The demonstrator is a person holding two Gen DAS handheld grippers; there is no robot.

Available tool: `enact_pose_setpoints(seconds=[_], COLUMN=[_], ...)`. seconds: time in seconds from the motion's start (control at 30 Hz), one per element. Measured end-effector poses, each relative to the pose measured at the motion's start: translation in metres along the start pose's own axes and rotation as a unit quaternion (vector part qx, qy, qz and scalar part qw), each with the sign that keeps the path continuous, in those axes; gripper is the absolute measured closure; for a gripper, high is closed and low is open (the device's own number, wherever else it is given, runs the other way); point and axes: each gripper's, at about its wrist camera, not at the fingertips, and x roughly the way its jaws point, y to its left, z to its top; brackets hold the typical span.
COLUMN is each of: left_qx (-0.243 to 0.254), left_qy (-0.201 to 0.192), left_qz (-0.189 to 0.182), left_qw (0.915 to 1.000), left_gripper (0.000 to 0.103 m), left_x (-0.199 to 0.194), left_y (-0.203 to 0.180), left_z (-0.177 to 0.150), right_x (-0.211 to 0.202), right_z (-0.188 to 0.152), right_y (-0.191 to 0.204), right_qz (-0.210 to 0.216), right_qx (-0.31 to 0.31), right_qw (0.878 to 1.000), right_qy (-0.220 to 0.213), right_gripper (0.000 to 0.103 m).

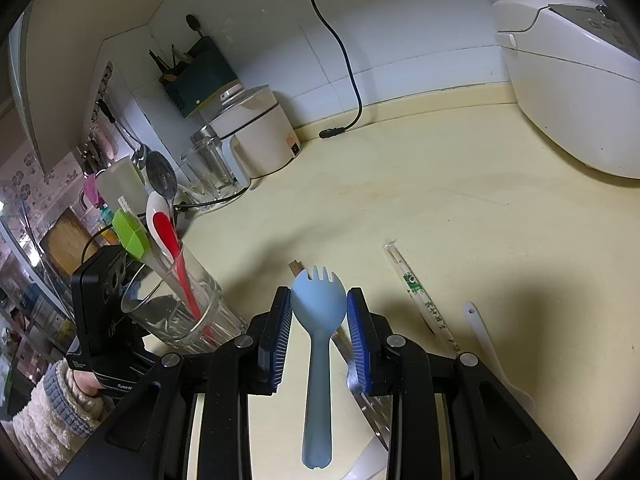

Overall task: Organize utensils
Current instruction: 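Hold the light-blue spork raised in the right gripper, then carry the light-blue spork with the right gripper over the glass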

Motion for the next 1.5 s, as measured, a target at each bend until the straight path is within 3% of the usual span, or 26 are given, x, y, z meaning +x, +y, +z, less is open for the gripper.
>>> enact_pose_setpoints(seconds=[0.93,1.07,1.27,1.5], left_qx=[0.001,0.003,0.003,0.009], left_qy=[0.001,0.001,0.001,0.003], left_qz=[0.003,0.005,0.001,0.009], left_qw=[1.0,1.0,1.0,0.9999], left_gripper=[0.032,0.032,0.032,0.032], left_x=[0.001,0.001,0.0,0.001], left_y=[-0.003,-0.004,-0.004,-0.007], left_z=[-0.003,-0.002,-0.002,-0.001], right_x=[-0.004,-0.012,-0.032,-0.03], right_z=[0.004,0.011,0.04,0.073], right_y=[0.006,0.016,0.064,0.114], right_qz=[-0.001,0.0,0.044,0.103], right_qx=[0.005,-0.003,-0.046,-0.085], right_qw=[1.0,0.999,0.994,0.985], right_qy=[-0.014,-0.032,-0.086,-0.112], right_gripper=[0.075,0.075,0.075,0.075])
